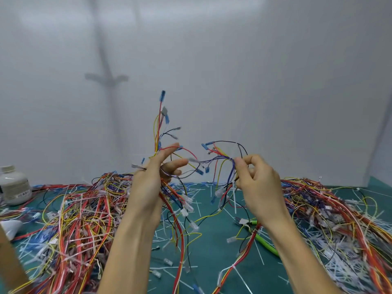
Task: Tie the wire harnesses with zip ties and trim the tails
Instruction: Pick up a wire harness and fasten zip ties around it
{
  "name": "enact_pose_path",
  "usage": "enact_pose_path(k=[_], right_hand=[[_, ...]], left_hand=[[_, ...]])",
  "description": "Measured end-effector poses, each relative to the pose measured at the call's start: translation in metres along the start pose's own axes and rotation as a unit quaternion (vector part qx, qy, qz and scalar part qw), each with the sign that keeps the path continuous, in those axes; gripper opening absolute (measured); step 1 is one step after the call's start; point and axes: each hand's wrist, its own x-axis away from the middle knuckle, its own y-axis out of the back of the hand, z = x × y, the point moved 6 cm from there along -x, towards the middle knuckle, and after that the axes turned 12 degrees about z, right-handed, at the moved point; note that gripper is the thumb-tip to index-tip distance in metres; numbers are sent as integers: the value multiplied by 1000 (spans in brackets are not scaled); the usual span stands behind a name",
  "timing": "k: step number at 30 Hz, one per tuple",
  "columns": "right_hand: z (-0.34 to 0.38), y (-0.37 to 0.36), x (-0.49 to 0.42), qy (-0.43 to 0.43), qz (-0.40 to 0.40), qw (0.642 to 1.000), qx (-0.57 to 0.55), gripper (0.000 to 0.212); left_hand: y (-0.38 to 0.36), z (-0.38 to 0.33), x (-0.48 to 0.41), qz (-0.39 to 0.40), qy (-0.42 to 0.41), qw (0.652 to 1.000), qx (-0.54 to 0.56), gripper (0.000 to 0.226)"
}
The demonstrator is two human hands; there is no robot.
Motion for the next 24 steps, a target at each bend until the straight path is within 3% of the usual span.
enact_pose_path(k=[3,6,9,15,17,19,21,24], right_hand=[[2,-8,1,7,9,999,35,28],[2,-13,2,5,13,997,75,29],[-1,-12,2,-13,-5,998,62,29],[-14,15,0,-37,-101,993,-46,26],[-20,22,-2,-32,-111,988,-106,28],[-22,28,-4,-20,-113,983,-143,27],[-22,33,-6,-6,-110,982,-154,26],[-24,39,-7,9,-104,981,-165,24]], left_hand=[[-4,-1,-3,43,-32,999,-6,30],[-8,0,-5,91,-44,993,61,29],[-5,4,-7,101,-39,993,53,32],[53,5,-5,-141,-20,986,-81,25],[78,6,-2,-208,-10,964,-166,26],[98,8,-2,-236,33,910,-339,24],[108,19,-7,-205,83,861,-459,22],[123,40,-18,-158,159,836,-502,23]])
